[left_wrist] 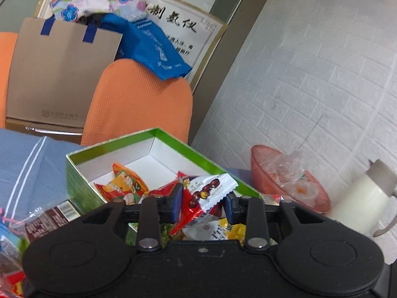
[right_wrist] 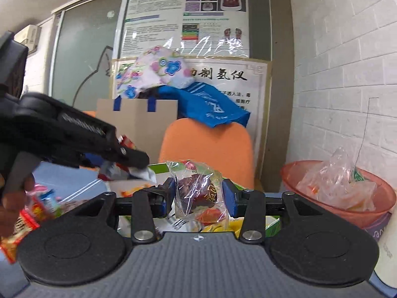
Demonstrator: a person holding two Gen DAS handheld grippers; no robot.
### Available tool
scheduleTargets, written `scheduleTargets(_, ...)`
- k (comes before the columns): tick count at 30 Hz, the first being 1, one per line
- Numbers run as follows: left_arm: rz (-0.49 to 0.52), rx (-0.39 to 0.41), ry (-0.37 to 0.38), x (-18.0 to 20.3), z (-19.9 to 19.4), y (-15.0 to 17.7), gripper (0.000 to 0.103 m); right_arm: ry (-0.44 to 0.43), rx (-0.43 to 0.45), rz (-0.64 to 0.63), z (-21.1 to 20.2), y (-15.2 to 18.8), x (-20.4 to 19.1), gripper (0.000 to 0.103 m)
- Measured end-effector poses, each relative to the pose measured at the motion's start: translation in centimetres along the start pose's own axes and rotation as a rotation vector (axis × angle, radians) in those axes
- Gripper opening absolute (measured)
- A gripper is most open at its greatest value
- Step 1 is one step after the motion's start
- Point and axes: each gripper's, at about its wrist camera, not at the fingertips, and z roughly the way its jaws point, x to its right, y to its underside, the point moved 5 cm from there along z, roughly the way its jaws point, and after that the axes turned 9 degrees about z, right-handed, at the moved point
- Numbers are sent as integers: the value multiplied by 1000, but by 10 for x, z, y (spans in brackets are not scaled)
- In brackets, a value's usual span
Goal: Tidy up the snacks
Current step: 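Carry both packets over the green box and open both grippers, then grasp the clear cookie packet with orange tag using both grippers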
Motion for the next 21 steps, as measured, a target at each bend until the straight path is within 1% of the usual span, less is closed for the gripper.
scheduleTargets(1, -2, -12, -7, -2, 6, 4, 103, -1, -23, -8, 8, 5, 1, 77)
scheduleTargets(2, -4, -39, -10, -4, 11, 9, 103, -8, -52, -18, 15, 11, 1, 86)
scheduleTargets(3, -9, -68, -25, -6, 13, 15, 103, -10, -90, -29, 20, 19, 2, 98)
scheduleTargets(4, 8, -41, -17, -5, 9, 18, 103, 8, -118, -39, 21, 26, 2, 103)
scheduleTargets(5, 23, -27, -20, -5, 3, 20, 103, 20, -112, -46, 18, 30, 3, 103)
scheduleTargets(7, 23, -28, -42, -6, -10, 19, 103, 15, -78, -50, 4, 33, 3, 103)
scheduleTargets(10, 9, 18, 0, -3, -39, 13, 103, 11, -31, -17, -19, 25, 0, 103)
scheduleTargets(14, 22, 77, 4, 2, -89, 12, 103, -26, -9, 27, -51, 18, -9, 103)
scheduleTargets(17, 26, 74, 3, 2, -118, 24, 103, -78, -43, 40, -65, 22, -21, 103)
scheduleTargets(19, 9, 49, -1, -2, -134, 42, 103, -133, -89, 40, -73, 32, -30, 103)
scheduleTargets(21, -11, 23, -3, -7, -147, 60, 103, -197, -156, 23, -73, 44, -40, 103)
